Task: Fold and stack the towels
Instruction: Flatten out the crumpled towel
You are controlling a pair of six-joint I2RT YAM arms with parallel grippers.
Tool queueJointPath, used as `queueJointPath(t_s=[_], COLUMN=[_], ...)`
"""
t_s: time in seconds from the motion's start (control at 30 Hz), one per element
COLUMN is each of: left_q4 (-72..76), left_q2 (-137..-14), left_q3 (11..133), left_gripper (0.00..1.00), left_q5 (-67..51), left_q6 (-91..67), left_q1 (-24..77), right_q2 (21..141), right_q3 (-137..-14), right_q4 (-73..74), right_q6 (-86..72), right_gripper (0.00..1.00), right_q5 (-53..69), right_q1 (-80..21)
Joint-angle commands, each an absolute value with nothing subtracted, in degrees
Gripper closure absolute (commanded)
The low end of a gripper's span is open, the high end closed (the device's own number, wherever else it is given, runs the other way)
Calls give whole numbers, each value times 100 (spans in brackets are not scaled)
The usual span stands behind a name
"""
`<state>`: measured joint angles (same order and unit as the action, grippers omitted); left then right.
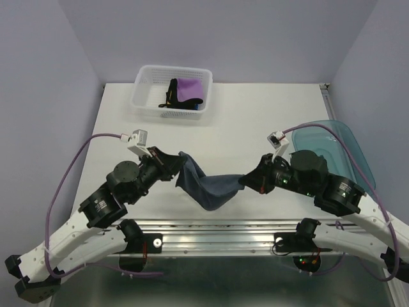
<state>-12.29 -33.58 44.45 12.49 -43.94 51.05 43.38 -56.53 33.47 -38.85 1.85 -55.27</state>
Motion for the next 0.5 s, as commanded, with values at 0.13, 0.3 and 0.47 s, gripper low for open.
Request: queueJointPath(t_s=[0.13, 0.3, 0.47], left_q4=[-1757, -1697, -1407], left_q2=[-4094, -5129, -6351], left_q3=[4553, 4684, 5166], left_gripper=[100, 100, 100], left_q5=[2388, 3154, 3183], left_q6=[-5123, -5537, -5266], left_q1=[5133, 5115, 4529], right_q2=[4612, 5220, 5940], right_q3=[-5704, -5669, -5696], right_q4=[3761, 3551, 2877], right_q6=[-4218, -4324, -4045], right_gripper=[99, 99, 99], right_q5=[-1428, -2740, -3122], right_q1=[-5590, -5581, -4934])
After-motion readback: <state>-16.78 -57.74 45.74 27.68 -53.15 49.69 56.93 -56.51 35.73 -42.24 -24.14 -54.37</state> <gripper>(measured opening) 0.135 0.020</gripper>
